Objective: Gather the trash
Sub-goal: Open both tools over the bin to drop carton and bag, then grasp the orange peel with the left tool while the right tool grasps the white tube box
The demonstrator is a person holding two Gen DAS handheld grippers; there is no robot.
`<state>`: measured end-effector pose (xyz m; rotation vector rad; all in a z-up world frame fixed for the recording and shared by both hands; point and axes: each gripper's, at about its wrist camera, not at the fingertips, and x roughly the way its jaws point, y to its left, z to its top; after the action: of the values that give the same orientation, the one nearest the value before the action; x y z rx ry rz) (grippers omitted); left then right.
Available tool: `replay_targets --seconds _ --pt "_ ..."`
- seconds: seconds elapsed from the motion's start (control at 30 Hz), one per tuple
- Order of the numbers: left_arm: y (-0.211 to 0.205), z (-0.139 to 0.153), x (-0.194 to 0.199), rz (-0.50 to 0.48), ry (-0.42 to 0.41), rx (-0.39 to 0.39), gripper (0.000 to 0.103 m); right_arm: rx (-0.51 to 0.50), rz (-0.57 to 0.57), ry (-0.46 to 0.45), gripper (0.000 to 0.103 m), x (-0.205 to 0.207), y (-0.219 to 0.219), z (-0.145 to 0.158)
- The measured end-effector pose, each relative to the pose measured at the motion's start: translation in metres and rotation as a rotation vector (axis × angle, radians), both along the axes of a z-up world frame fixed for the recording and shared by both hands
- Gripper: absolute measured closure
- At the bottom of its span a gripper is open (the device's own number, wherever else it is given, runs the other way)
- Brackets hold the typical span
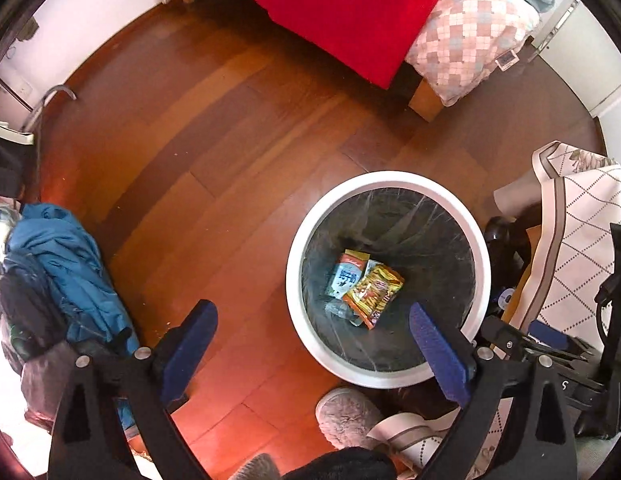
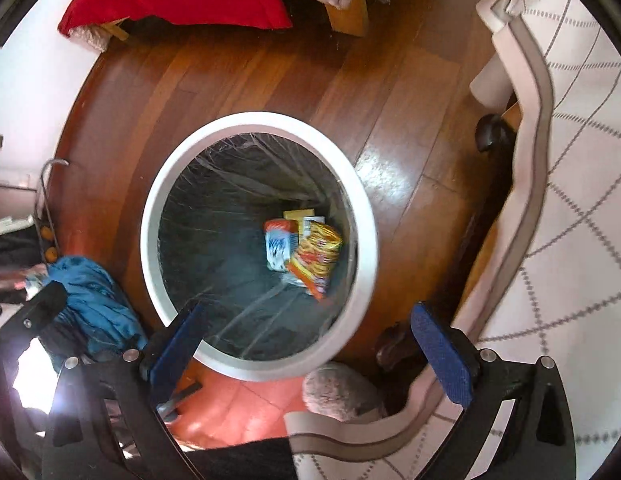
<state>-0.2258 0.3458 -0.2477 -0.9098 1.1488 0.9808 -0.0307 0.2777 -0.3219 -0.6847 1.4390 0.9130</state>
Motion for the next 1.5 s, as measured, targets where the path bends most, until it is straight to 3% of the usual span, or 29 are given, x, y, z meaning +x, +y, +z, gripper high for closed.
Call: replay_targets --seconds 0.17,0.47,0.87,1.07,1.27,1.4,1.5 --pt "-0.020 0.018 0.000 -0.018 0.010 0.028 0.005 0.009 0.036 -0.062 0.000 -0.009 -0.014 0.026" --pt "-0.058 0.060 -0.003 -0.040 -0.001 0.090 0.005 0.077 0.055 -0.083 0.000 -0.022 -0.052 0.076" --pt "-0.111 0.143 -0.011 -0.065 -0.024 0.244 0.005 0.269 0.050 -0.093 0.000 -0.042 -0.105 0.173" --pt "-0.141 0.191 -0.006 -0.053 -0.028 0.353 0.005 0.397 0.011 -0.025 0.000 -0.037 -0.149 0.230" --pt "-0.179 0.211 0.044 -0.125 -0.071 0.414 0.005 0.461 -0.116 -0.048 0.000 0.020 -0.226 0.276" --pt "-0.214 0.188 0.108 -0.236 -0.089 0.330 0.005 0.411 -0.257 -0.133 0.000 0.082 -0.293 0.279" --pt "-0.245 0.167 0.162 -0.334 -0.081 0.284 0.005 0.324 -0.383 -0.202 0.000 0.136 -0.349 0.265"
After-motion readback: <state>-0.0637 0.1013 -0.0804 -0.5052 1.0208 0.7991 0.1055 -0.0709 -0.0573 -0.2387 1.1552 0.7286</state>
